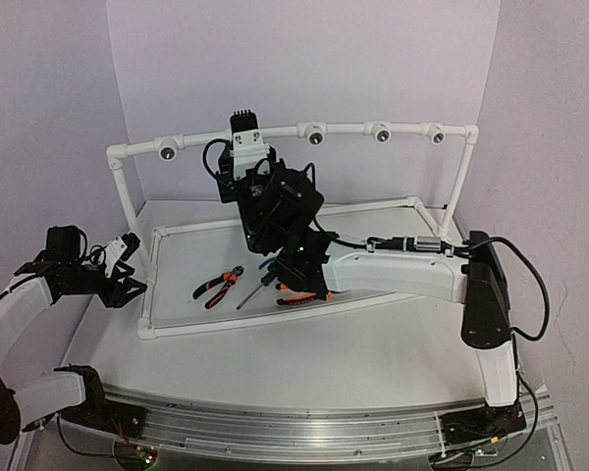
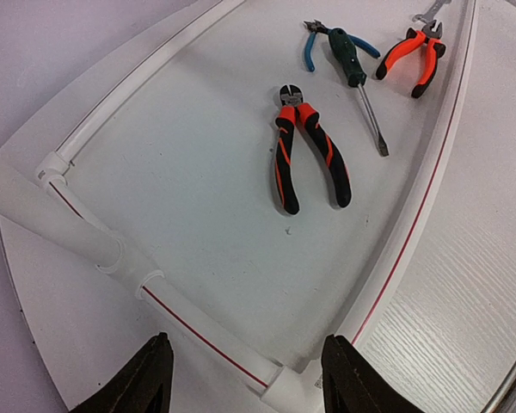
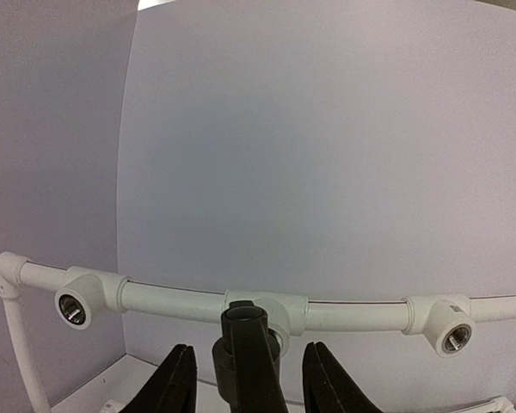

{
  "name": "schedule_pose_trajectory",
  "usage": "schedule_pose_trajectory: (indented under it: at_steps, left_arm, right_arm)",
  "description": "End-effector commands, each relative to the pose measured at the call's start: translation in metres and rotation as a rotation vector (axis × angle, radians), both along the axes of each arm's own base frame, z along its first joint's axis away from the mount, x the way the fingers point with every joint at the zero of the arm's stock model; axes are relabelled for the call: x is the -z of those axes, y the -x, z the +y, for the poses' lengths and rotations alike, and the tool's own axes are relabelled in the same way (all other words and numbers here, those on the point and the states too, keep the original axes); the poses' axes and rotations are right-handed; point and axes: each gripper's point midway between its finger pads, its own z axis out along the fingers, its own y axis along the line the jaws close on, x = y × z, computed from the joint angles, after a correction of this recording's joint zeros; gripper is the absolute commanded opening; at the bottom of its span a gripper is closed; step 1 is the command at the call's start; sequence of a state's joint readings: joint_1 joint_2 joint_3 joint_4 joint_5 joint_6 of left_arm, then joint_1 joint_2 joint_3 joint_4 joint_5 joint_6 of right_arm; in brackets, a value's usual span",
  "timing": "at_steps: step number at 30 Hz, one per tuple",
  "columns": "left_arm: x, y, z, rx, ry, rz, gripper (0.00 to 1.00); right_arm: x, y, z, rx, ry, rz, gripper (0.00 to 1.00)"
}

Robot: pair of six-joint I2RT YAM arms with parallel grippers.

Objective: Install the water faucets

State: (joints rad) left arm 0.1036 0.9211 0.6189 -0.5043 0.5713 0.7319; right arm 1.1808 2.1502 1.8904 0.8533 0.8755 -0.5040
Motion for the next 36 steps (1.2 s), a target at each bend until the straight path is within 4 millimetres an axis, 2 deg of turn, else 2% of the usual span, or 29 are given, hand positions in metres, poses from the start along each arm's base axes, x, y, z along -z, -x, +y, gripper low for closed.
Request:
schedule_pose_trajectory:
  at_steps: [1, 9, 27, 29, 36]
  left_arm:
    - [-0.005, -0.003, 0.000, -0.002, -0.004, -0.031, 0.60]
    - [-0.005, -0.004, 0.000, 0.000, -0.005, -0.031, 0.60]
    - [-0.004, -0.004, -0.001, 0.001, -0.007, -0.031, 0.60]
    - [-0.004, -0.004, -0.001, 0.001, -0.008, -0.032, 0.60]
    - [-0.005, -0.003, -0.001, 0.001, -0.002, -0.031, 0.60]
  right_arm:
    - [-0.029, 0.009, -0.010, -0.005, -0.090, -0.020, 0.40]
    - [-0.024, 0.012, -0.004, -0.011, -0.098, -0.010, 0.33]
    - [-0.019, 0.021, 0.005, -0.023, -0.096, 0.000, 0.30]
    - [-0.018, 0.021, 0.004, -0.018, -0.097, 0.003, 0.31]
    - [-0.030, 0.025, -0.012, 0.013, -0.088, -0.011, 0.49]
